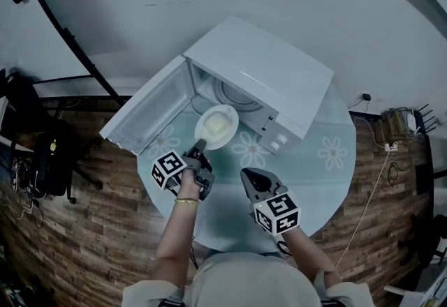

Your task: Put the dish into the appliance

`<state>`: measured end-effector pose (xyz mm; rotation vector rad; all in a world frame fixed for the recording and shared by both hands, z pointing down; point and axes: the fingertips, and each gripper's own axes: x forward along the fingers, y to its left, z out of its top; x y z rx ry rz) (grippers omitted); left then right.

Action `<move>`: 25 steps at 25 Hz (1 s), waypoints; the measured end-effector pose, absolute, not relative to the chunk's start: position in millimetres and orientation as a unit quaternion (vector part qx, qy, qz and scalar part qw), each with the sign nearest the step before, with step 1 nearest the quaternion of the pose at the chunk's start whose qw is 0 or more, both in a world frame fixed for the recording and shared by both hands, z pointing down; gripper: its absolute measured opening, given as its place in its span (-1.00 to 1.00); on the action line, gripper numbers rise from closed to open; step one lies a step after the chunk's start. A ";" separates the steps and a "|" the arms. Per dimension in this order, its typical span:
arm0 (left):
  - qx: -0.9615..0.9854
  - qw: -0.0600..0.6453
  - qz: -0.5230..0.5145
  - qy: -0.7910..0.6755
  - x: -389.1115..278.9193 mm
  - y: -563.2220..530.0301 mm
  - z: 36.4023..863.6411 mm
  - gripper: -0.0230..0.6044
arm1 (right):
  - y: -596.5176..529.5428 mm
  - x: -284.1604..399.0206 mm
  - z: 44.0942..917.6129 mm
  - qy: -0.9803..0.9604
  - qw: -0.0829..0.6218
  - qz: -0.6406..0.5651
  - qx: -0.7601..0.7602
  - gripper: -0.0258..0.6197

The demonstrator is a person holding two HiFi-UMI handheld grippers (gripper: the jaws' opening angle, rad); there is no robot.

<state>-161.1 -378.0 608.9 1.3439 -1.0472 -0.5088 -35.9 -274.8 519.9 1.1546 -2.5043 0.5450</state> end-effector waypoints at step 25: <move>0.567 0.652 -0.219 -0.453 -129.2 -479.5 655.3 -0.81 | -311.3 -22.4 548.0 -0.872 0.171 0.221 0.401 -0.90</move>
